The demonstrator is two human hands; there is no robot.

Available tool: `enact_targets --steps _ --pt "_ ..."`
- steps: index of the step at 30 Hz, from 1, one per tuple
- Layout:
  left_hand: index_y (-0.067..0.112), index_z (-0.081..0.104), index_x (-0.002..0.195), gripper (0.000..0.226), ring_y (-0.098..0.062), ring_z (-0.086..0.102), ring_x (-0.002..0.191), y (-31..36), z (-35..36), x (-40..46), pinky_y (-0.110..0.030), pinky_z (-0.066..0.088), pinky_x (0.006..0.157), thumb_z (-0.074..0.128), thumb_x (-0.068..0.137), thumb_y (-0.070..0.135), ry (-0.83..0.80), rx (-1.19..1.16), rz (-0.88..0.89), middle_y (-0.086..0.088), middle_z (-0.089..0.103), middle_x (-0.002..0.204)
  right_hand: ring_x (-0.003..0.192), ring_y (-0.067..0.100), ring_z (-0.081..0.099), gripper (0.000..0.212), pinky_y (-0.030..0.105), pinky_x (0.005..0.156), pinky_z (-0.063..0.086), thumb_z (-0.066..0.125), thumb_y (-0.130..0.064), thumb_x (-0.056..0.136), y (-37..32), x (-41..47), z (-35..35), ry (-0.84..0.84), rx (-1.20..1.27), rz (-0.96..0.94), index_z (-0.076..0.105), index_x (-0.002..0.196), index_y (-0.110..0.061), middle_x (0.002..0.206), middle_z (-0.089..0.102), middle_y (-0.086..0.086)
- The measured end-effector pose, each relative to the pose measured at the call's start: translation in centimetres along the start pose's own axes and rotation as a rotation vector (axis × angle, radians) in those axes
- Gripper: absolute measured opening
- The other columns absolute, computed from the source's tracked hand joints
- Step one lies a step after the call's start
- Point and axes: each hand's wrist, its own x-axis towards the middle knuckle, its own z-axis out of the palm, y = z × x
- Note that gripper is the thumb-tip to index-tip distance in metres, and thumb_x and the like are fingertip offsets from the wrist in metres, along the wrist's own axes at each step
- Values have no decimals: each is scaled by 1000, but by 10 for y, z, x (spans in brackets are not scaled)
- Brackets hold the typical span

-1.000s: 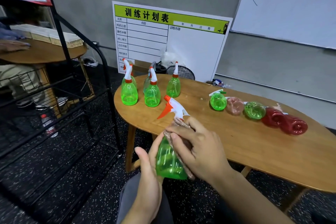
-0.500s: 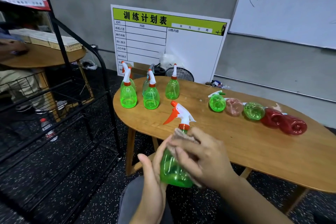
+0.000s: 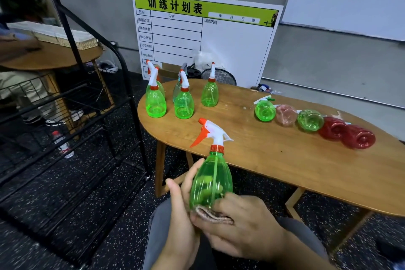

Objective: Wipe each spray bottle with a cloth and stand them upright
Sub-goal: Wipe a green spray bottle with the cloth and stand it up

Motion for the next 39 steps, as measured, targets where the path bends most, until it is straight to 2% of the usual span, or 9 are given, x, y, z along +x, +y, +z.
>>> enact_targets --steps 4,7,10,13,16,21,27,34,39 --pt "27 55 148 81 -27 65 132 2 2 -4 -39 59 99 18 94 76 40 18 -9 -8 69 140 70 7 48 28 23 50 45 58 -37 102 13 9 -2 146 64 200 77 123 -33 90 60 -1" --pt "29 56 147 86 -27 61 136 4 6 -9 -56 51 109 51 84 88 59 117 37 -4 66 145 69 1 45 30 18 56 39 53 -37 105 26 17 1 242 242 506 76 123 -32 98 47 -15" --pt "29 54 148 88 -30 58 139 0 5 -13 -56 46 114 81 76 71 42 171 70 -6 64 147 75 8 55 29 23 65 43 57 -33 102 32 18 6 253 386 654 77 122 -27 99 49 -20" --pt "32 53 149 75 -32 60 137 -6 3 -13 -53 50 111 85 83 45 5 94 46 -7 65 145 95 17 62 26 32 80 53 58 -30 101 32 21 0 365 596 796 76 120 -28 103 63 1" --pt "37 51 150 61 -29 64 132 -6 2 -13 -47 56 104 67 92 33 -18 59 11 -4 67 143 103 31 62 26 40 92 51 57 -29 102 37 19 -8 483 651 916 77 119 -27 107 67 19" --pt "35 47 153 56 -23 65 132 0 5 -15 -50 52 111 57 98 32 -77 51 -30 -1 69 141 91 15 56 29 29 78 50 58 -32 102 28 17 -3 414 602 858 76 123 -24 97 60 7" --pt "32 50 153 52 -24 63 134 -2 3 -14 -54 43 118 46 102 34 -41 108 -6 -3 67 144 73 14 55 29 24 62 45 57 -32 103 11 12 7 360 485 778 76 124 -23 92 54 2" --pt "34 56 149 47 -28 67 129 -7 -6 -7 -53 42 118 33 108 44 23 112 11 -8 72 136 74 13 61 26 26 59 52 69 -30 99 -21 -11 8 113 138 269 77 124 -31 94 65 2" --pt "34 60 145 45 -19 64 132 -10 -3 -4 -52 43 118 40 107 45 55 195 91 0 70 139 66 8 54 29 24 51 48 51 -40 107 3 3 5 177 153 422 72 126 -37 92 59 -1"
